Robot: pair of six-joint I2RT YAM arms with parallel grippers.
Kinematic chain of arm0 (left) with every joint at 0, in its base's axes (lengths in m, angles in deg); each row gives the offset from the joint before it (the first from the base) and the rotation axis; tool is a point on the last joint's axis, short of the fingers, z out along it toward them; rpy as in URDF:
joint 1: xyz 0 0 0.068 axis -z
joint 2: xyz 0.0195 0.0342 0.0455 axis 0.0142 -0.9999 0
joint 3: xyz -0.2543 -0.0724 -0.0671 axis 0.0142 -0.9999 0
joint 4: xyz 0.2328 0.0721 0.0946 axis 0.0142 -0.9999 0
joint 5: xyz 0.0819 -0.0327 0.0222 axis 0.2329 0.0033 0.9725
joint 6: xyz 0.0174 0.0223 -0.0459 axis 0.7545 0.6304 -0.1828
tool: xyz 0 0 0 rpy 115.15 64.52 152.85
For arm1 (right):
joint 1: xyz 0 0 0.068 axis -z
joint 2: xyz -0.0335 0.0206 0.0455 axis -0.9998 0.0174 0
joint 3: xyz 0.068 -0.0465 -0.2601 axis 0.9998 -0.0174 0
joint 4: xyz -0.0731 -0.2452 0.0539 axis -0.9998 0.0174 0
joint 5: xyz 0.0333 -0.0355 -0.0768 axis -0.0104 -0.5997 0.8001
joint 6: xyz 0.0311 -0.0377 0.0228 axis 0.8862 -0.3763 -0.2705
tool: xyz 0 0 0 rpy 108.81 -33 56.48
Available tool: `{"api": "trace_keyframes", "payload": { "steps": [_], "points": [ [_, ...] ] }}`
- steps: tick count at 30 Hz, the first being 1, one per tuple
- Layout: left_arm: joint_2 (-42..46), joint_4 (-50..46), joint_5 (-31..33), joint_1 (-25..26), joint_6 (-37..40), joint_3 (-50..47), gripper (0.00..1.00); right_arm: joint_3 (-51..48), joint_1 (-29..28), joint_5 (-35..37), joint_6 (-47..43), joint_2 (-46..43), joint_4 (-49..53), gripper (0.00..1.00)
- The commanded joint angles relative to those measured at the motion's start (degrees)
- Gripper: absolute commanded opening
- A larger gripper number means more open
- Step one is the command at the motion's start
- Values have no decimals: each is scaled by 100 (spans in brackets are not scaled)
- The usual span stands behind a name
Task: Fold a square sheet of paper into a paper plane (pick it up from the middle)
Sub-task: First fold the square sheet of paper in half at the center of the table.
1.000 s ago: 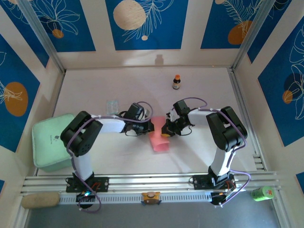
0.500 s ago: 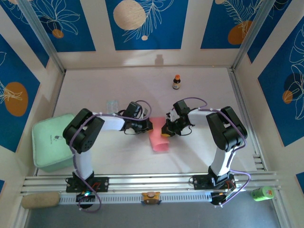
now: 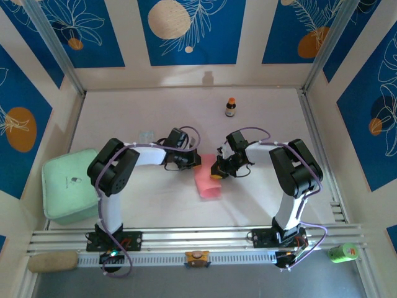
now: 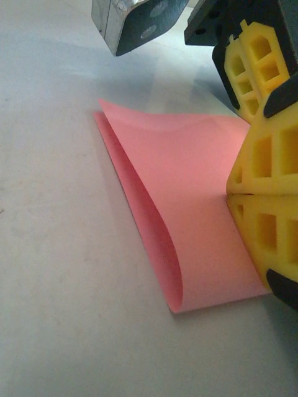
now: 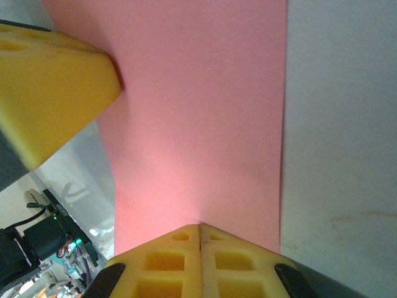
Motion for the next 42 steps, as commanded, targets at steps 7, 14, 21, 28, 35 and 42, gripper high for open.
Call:
{"api": "trace_keyframes", "payload": {
  "steps": [7,14,21,28,35,42],
  "points": [
    [-29,-405,-4,-164,238,145,6,-124,-33,316,-69,121,339,0],
    [-156,-151,-292,-290,203,333,8,-128,-25,325,-60,113,339,0],
    [-412,-265,27,-374,212,207,7,-119,-25,286,-72,133,337,0],
    [-367,-396,522,-477,98,230,6,-126,-27,274,-77,140,330,0],
    [-283,-822,987,-542,-2,627,6,-126,-34,282,-83,142,322,0],
    [-435,-940,1044,-567,-36,856,7,-150,-43,265,-88,131,313,0]
  ]
}}
